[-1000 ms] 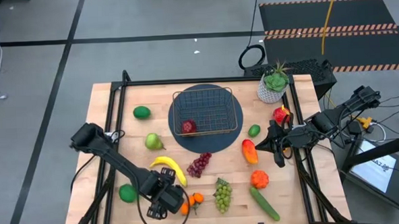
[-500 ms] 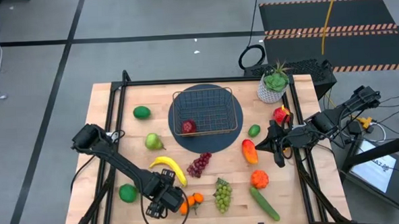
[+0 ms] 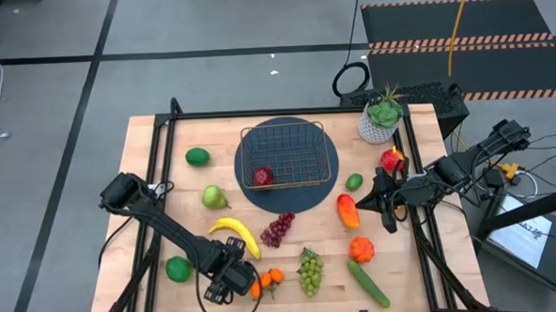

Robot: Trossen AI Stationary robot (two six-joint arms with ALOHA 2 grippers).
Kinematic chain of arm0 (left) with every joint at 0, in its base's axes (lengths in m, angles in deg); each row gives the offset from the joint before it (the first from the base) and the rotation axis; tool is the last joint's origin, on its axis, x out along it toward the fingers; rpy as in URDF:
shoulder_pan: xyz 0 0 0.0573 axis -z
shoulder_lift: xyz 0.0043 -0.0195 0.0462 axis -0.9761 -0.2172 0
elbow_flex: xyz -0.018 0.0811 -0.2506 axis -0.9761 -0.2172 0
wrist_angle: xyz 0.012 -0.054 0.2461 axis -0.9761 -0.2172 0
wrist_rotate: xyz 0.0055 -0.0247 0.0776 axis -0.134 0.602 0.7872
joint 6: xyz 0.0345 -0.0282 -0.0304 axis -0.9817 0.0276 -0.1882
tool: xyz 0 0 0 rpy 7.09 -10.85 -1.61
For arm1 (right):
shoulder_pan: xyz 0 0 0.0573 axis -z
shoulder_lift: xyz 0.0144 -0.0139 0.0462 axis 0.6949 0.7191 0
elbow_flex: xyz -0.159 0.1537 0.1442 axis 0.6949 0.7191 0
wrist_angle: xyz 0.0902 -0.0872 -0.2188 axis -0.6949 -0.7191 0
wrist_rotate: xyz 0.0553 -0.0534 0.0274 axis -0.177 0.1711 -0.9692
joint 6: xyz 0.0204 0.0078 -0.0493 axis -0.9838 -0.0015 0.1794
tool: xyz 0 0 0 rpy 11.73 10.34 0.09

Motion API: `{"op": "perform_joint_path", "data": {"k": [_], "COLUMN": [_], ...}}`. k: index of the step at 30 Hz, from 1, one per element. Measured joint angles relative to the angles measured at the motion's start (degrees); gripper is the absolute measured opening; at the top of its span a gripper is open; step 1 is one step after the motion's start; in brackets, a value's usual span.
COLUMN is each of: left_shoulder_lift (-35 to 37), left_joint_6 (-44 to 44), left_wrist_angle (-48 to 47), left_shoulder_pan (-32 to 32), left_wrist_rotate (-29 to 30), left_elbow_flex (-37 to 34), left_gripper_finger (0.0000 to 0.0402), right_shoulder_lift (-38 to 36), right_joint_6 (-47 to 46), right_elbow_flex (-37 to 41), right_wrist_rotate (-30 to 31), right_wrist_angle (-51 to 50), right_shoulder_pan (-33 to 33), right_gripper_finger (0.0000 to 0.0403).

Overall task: Build produce basket
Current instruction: Put the dark red apple into the wire basket

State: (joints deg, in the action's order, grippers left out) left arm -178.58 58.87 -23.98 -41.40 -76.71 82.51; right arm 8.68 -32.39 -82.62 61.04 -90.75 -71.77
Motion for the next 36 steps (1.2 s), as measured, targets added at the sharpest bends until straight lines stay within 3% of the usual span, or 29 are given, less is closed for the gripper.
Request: {"op": "perform_joint_path", "data": {"k": [7, 18, 27, 36], "left_shoulder_lift": [0.02, 0.15, 0.15, 0.26], "left_joint_6": [0.05, 6.82, 11.41, 9.39], "left_wrist_angle": [2.84, 3.49, -2.12, -7.69], "left_shoulder_pan": [-0.63, -2.02, -5.47, -9.71], "left_wrist_rotate": [0.01, 0.03, 2.31, 8.04], "left_elbow_flex": [-0.18, 1.57, 8.85, 19.91], "left_gripper_finger": [0.0289, 0.0287, 0.028, 0.0278], "right_shoulder_lift": [0.0, 0.0, 0.0, 0.0], "right_joint_6": [0.0, 0.0, 0.0, 0.0], "right_elbow_flex": [0.01, 0.0, 0.0, 0.0], "right_wrist_rotate": [0.01, 0.0, 0.02, 0.02], "right_wrist_angle": [0.0, 0.01, 0.01, 0.01], "right_shoulder_pan": [0.0, 0.02, 0.0, 0.0], "right_gripper_finger": [0.0008, 0.0008, 0.0008, 0.0008]}}
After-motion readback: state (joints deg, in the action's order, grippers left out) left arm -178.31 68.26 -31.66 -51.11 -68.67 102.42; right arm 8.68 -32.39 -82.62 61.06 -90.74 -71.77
